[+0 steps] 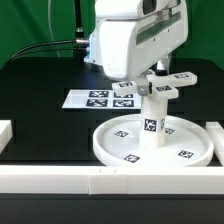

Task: Assemble round table

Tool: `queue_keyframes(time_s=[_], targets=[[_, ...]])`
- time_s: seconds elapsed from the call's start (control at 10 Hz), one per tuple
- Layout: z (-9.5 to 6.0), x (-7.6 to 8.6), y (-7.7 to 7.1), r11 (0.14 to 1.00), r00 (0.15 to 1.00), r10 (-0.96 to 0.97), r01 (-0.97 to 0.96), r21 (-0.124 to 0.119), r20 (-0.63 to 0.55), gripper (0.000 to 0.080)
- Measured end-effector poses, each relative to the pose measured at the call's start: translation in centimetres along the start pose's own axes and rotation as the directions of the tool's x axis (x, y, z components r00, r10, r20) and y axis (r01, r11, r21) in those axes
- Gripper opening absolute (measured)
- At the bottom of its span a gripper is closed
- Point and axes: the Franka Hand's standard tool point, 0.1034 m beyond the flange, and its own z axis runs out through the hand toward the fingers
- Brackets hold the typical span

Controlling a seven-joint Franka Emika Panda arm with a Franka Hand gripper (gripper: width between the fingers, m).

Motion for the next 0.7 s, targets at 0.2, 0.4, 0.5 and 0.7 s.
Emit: queue_keyframes(time_s=[0.2,0.4,0.5,0.7], targets=[[-0.02,-0.02,0.05,1.000,1.000,-0.003,0.003,0.000,-0.001,0.0445],[-0.03,-0.02,0.05,1.000,1.000,-0.003,0.003,0.000,-0.001,0.0445],[-0.03,-0.02,0.05,1.000,1.000,-0.003,0.003,0.000,-0.001,0.0445],[-0.03,-0.02,0.05,1.000,1.000,0.014,-0.014,0.000,-0.001,0.0445]])
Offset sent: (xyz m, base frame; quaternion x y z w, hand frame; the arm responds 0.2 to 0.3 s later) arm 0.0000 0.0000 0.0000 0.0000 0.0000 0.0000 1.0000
